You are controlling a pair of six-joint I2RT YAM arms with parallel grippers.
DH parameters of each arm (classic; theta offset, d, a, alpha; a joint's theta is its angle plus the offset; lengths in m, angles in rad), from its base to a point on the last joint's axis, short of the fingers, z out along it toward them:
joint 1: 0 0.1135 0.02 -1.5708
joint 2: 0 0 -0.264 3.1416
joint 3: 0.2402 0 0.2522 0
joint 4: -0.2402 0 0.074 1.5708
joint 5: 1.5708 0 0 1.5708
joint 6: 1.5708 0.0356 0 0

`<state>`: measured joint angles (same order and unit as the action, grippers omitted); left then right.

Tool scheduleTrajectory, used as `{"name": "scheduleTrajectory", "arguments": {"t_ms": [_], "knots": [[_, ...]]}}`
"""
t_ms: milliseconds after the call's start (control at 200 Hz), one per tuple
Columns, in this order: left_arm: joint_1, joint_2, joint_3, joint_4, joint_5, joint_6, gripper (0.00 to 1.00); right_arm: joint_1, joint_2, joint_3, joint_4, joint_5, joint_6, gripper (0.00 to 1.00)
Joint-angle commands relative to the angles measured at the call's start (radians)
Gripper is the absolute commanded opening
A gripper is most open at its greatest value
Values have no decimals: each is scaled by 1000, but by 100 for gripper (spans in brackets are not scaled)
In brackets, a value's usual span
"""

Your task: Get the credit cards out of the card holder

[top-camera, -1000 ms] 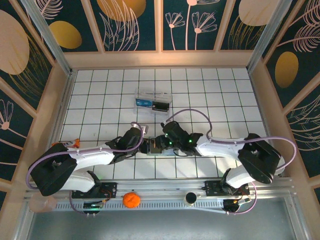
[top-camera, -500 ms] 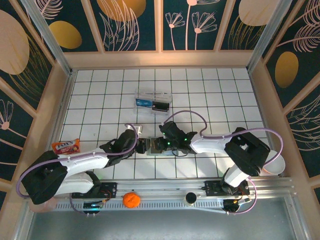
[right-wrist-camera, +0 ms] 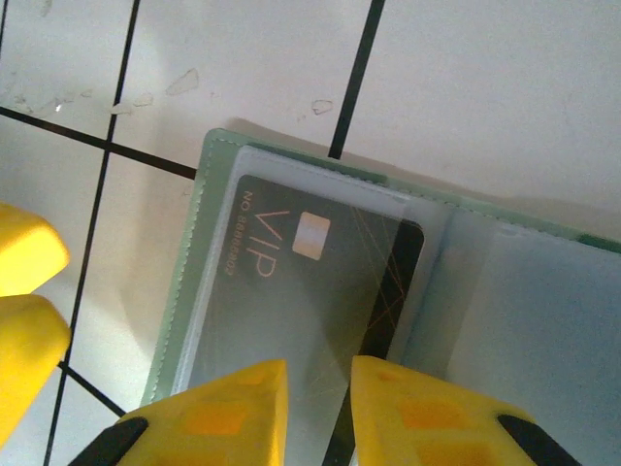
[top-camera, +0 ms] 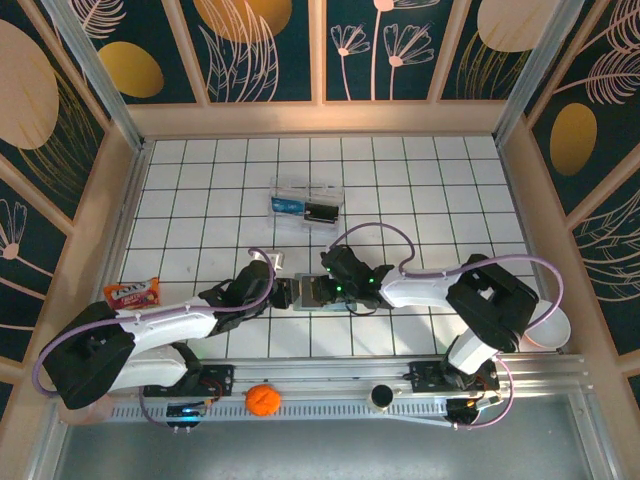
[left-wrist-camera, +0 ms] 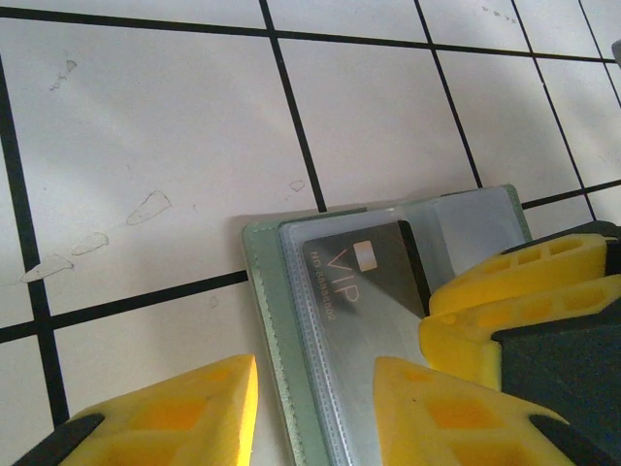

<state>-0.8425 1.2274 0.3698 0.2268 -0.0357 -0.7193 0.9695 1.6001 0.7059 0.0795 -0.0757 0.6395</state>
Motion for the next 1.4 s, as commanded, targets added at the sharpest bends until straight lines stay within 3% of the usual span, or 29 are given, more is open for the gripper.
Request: {"name": "scheduleTrajectory", "arguments": {"t_ms": [0, 315, 470, 646, 1001, 1391], "knots": [[2, -16, -12, -4, -4, -14, 36, 6, -3, -14, -30, 60, 24, 24], [2, -18, 3, 5, 31, 6, 31, 35, -70, 2, -78, 139, 12, 26], [1, 48, 52, 55, 109, 37, 21, 16, -93, 9, -52, 97, -4, 26], [2, 157, 97, 102, 147, 56, 14, -36, -75, -10, -20, -40, 0, 25], [1, 279, 113, 56, 98, 41, 1, -68, -47, -51, 10, -78, 32, 23], [1, 305, 79, 36, 138, 27, 0, -106, 2, -66, 47, -146, 53, 24]]}}
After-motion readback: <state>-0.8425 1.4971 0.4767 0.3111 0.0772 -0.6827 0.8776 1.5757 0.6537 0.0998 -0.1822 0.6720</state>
